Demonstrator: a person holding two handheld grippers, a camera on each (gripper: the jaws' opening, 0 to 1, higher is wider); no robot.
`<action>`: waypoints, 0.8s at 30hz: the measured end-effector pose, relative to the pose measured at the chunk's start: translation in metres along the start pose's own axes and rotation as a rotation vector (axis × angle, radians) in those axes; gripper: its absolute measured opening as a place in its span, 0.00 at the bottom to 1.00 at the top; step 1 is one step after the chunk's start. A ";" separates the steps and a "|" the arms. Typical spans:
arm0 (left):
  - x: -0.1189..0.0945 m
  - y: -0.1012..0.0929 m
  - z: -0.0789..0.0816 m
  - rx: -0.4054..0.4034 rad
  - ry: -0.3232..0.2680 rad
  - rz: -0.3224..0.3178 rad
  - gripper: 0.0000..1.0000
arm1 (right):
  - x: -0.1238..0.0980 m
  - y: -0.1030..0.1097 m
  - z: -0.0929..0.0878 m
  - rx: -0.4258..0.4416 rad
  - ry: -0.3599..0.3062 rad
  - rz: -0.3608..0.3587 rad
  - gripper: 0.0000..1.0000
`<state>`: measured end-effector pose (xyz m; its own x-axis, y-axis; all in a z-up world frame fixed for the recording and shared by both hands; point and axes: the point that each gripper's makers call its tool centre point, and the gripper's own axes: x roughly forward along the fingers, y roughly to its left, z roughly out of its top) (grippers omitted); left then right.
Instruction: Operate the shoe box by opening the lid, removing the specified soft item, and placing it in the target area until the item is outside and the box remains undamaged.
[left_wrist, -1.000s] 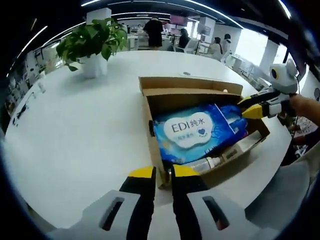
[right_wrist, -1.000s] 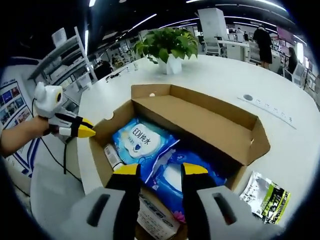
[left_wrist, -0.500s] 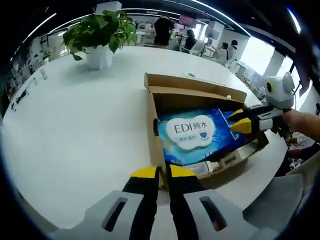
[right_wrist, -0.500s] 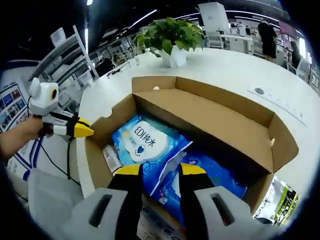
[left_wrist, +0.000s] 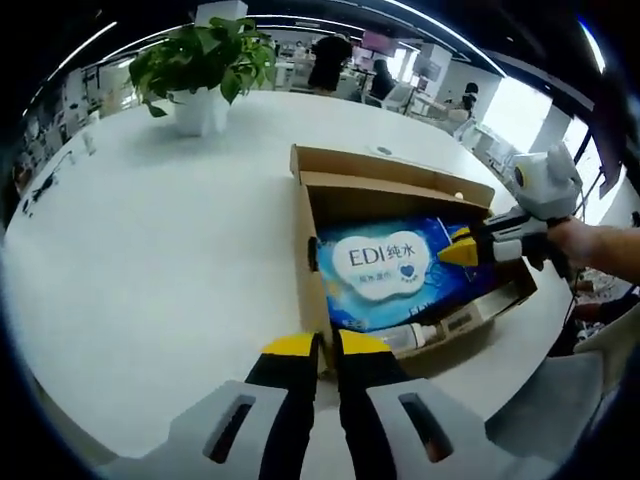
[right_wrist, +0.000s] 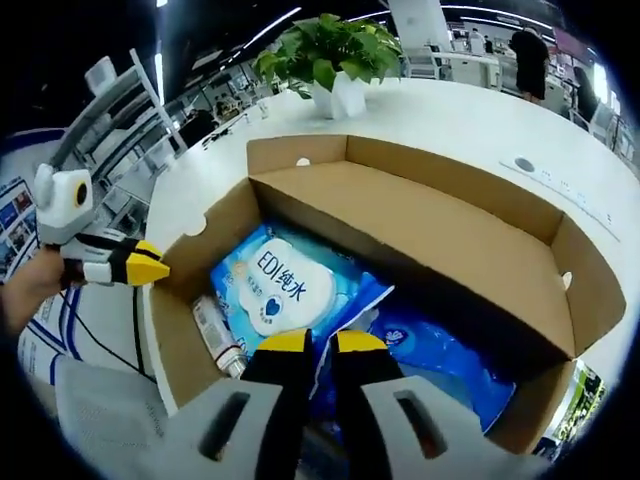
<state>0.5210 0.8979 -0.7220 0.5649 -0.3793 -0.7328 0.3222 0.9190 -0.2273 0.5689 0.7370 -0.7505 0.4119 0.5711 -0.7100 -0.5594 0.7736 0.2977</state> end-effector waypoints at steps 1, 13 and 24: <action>-0.001 -0.001 0.000 -0.001 0.000 0.000 0.04 | 0.000 0.000 0.000 0.000 0.004 -0.005 0.03; 0.000 0.001 0.000 0.007 0.002 0.004 0.04 | -0.014 -0.001 0.006 0.071 0.007 -0.044 0.00; 0.001 0.001 0.000 0.023 0.005 0.010 0.03 | -0.033 -0.012 0.004 0.063 -0.010 -0.074 0.00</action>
<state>0.5213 0.8985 -0.7230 0.5647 -0.3695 -0.7380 0.3341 0.9200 -0.2050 0.5647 0.7098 -0.7283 0.4579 0.5142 -0.7252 -0.4811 0.8293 0.2843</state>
